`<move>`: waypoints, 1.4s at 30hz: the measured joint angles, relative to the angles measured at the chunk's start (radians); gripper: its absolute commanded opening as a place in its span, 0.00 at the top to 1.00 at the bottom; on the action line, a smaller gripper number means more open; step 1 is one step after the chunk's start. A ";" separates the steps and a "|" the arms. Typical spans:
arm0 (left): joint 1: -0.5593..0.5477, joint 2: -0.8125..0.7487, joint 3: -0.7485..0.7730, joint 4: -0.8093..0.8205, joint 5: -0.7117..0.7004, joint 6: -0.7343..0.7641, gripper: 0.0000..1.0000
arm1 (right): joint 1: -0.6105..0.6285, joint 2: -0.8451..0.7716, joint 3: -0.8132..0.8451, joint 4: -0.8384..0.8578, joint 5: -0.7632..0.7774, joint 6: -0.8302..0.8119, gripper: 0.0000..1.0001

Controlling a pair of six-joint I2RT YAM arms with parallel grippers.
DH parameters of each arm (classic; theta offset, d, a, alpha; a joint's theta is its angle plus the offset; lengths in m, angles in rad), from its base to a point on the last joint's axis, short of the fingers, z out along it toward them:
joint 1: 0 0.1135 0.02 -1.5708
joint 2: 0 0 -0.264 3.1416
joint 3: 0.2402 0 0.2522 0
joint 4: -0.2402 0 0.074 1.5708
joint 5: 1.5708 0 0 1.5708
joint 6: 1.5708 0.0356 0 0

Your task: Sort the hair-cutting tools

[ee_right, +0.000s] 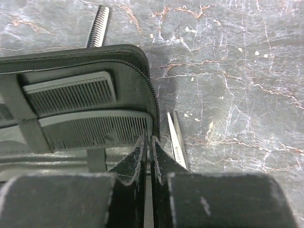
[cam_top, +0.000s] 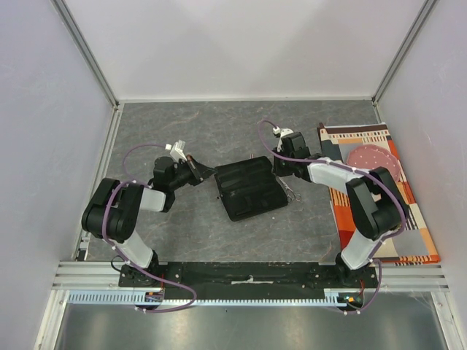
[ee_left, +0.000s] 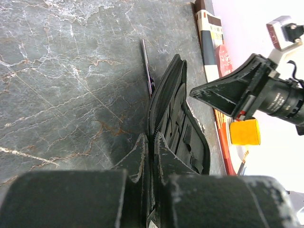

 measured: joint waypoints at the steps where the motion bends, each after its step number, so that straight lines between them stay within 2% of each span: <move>1: 0.000 0.000 0.000 0.000 0.000 0.000 0.98 | 0.000 0.016 0.000 0.007 0.000 0.005 0.91; 6: 0.000 -0.003 -0.002 -0.001 0.000 0.000 0.98 | 0.000 0.071 0.000 0.040 0.004 0.022 0.91; 26: 0.009 -0.015 -0.013 -0.003 -0.027 0.000 0.98 | 0.028 0.120 0.020 0.115 0.001 0.031 0.89; 29: 0.010 -0.015 -0.013 -0.002 -0.027 0.000 0.98 | 0.035 0.119 0.026 0.101 0.018 0.025 0.77; 30: 0.010 -0.017 -0.013 -0.002 -0.027 0.000 0.98 | 0.037 0.116 0.028 0.094 0.025 0.023 0.69; 33: 0.008 -0.038 -0.015 -0.003 -0.021 0.000 0.98 | 0.052 0.080 0.031 0.039 0.030 0.015 0.59; 37: 0.002 -0.112 -0.029 -0.006 0.000 -0.001 0.98 | 0.082 -0.014 0.040 -0.040 0.031 0.001 0.55; 42: 0.001 -0.314 -0.097 -0.064 0.000 -0.003 0.98 | 0.089 -0.142 0.060 -0.111 0.087 -0.016 0.52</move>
